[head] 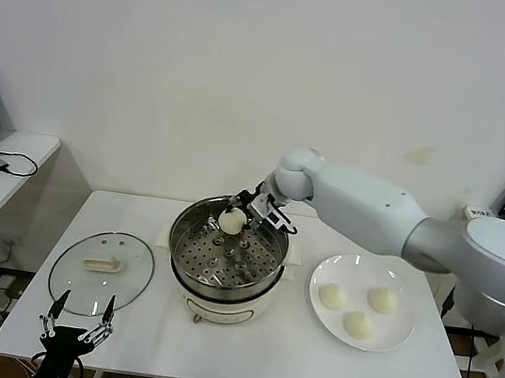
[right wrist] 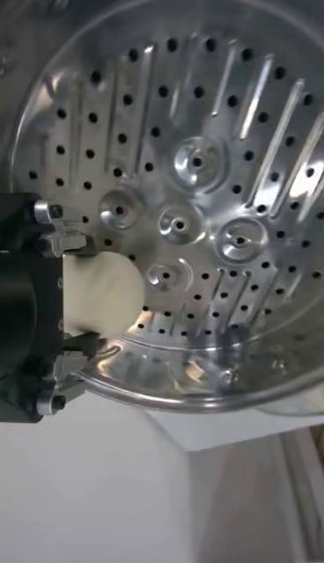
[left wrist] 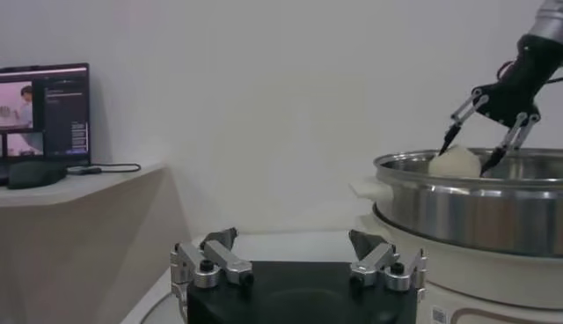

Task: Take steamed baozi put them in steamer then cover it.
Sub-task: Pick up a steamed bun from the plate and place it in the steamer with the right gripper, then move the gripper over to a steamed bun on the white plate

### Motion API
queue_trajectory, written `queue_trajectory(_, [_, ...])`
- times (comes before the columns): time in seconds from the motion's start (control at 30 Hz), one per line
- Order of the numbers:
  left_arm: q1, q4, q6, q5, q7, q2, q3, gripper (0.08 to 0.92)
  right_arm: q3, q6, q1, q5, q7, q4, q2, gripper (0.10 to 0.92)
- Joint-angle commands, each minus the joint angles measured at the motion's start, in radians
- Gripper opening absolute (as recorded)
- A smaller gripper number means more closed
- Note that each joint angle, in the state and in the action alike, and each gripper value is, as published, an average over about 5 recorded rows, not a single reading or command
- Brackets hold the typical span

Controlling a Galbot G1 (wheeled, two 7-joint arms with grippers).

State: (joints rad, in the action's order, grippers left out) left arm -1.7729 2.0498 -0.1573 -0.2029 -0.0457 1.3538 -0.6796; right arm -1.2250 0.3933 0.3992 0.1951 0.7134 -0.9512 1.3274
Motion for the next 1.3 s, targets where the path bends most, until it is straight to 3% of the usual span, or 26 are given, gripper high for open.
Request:
queue_trajectory(0.03, [0.002,0.001,-0.001,-0.004,0.0,-0.002,-0.004,0.823,0.011,0.112,-0.028,0.165,-0.049,0.096,0.056,0.569])
queue_trajectory(0.27, [0.005,-0.001,-0.002,-0.002,0.0,-0.003,-0.003,0.823,0.016,0.113,-0.034,0.163,-0.048,0.092,0.051,0.693])
queue_trajectory(0.43, [0.002,0.004,-0.001,-0.002,0.0,-0.003,-0.004,0.823,0.02,0.036,0.027,0.013,-0.002,-0.01,-0.004,0.807])
queue_trajectory(0.63, [0.001,0.006,0.008,-0.006,-0.001,-0.013,-0.01,0.823,0.026,-0.289,0.171,-0.306,0.146,-0.264,-0.184,0.823])
queue_trajectory(0.77, [0.007,0.007,0.016,-0.008,-0.001,-0.019,-0.014,0.823,0.011,-0.49,0.232,-0.425,0.207,-0.41,-0.348,0.823])
queue_trajectory(1.1, [0.012,0.0,0.023,-0.004,-0.002,-0.032,-0.021,0.823,0.04,-0.674,0.213,-0.431,0.273,-0.548,-0.678,0.823])
queue_trajectory(1.3, [0.018,-0.008,0.023,-0.004,-0.003,-0.035,-0.025,0.823,0.053,-0.697,0.099,-0.351,0.276,-0.544,-0.775,0.823])
